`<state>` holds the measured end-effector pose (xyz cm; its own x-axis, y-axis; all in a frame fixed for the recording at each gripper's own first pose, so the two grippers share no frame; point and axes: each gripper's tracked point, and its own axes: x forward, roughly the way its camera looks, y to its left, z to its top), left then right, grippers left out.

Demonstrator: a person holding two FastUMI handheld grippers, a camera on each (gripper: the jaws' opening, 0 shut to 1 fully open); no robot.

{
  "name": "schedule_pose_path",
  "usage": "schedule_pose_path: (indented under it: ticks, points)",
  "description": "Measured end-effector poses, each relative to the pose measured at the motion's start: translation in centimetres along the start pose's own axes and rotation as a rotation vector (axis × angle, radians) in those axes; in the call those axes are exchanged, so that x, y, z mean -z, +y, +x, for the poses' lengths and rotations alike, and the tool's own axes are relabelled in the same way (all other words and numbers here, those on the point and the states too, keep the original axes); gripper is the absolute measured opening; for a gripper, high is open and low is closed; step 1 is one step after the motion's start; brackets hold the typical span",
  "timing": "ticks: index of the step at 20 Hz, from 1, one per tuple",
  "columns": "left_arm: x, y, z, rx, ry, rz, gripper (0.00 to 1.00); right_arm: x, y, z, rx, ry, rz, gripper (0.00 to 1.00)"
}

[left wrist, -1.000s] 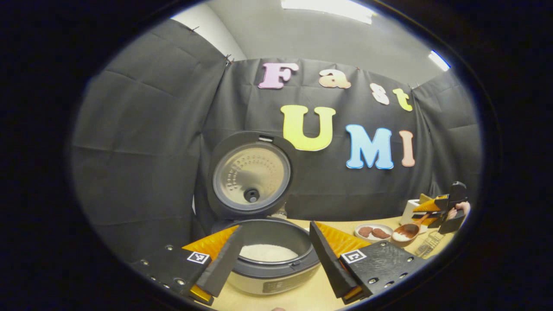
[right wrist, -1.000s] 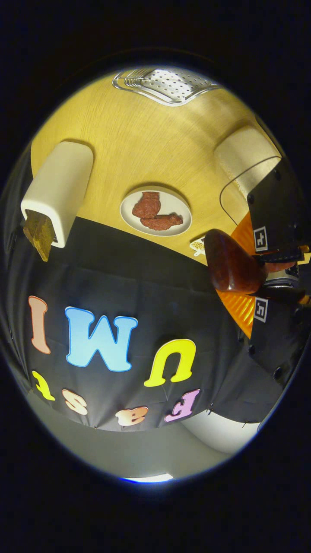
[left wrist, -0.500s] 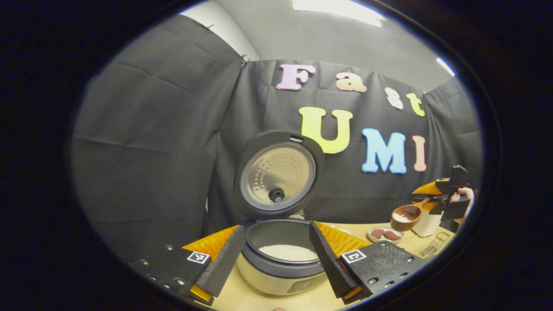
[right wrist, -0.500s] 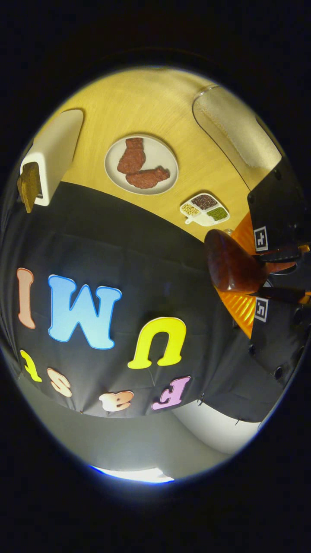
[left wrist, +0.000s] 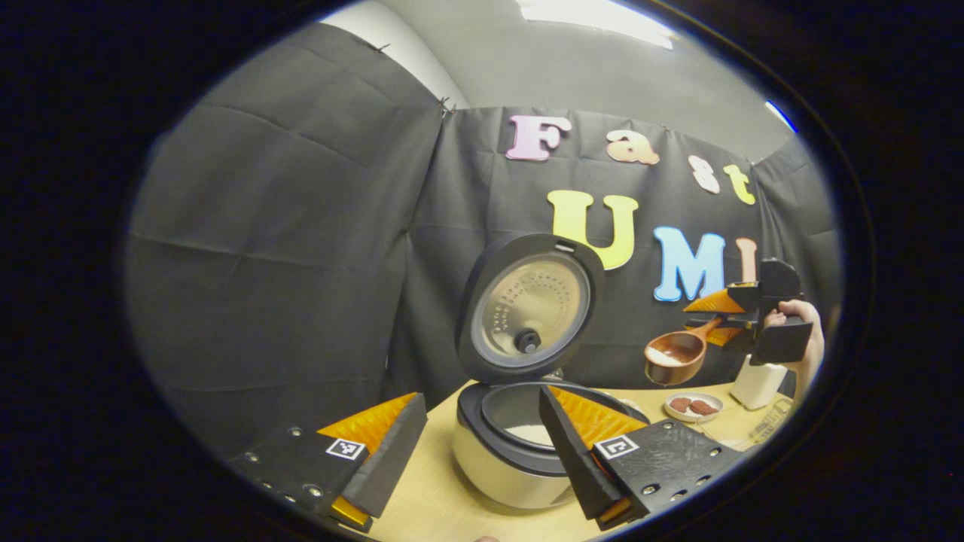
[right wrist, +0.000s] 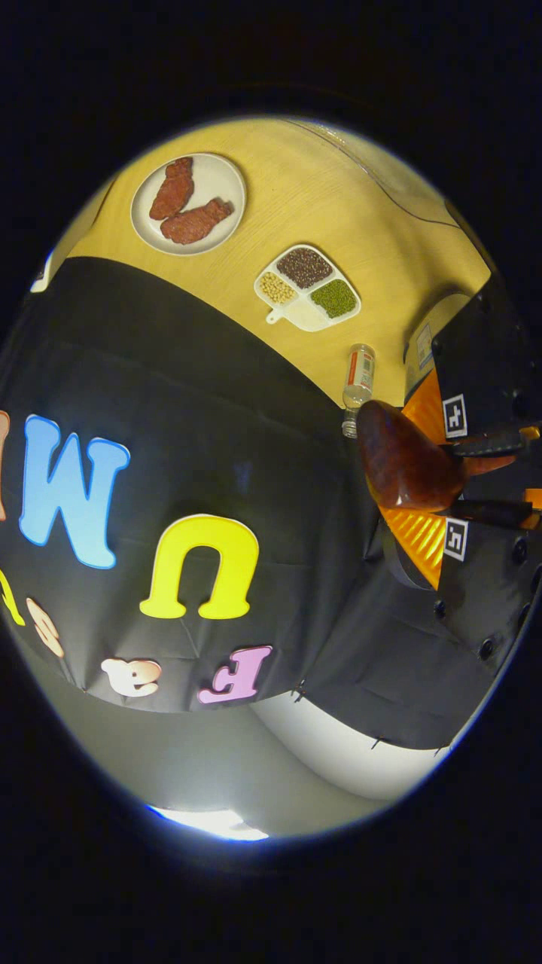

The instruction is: Close the left gripper, press the button to open the rice cooker; take a wooden spoon from the chopstick holder with the right hand, scoop a spoonful of rice and pour it into the rice cooker, then put the wooden spoon back into the chopstick holder.

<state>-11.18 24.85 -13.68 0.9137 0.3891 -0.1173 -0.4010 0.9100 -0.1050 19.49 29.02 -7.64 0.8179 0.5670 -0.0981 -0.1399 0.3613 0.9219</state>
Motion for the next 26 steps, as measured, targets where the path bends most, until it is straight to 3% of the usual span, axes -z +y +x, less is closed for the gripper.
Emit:
schedule_pose_path:
  ticks: [6,13,19,26]
  points:
    - [0.6,1.9,-0.1,-0.033,0.008,-0.017,0.92,5.0,0.5,5.1,0.036,0.078,-0.212,0.24]
    - [1.1,1.9,0.1,-0.037,0.016,-0.026,0.92,6.0,-2.4,7.7,0.141,0.055,-0.500,0.24]
    - [1.4,1.1,0.3,-0.027,0.019,-0.027,0.94,7.5,-1.4,8.8,0.113,0.060,-0.678,0.24]
    - [1.3,0.8,0.3,-0.024,0.016,-0.018,0.93,10.0,0.4,9.1,0.091,0.098,-0.995,0.24]
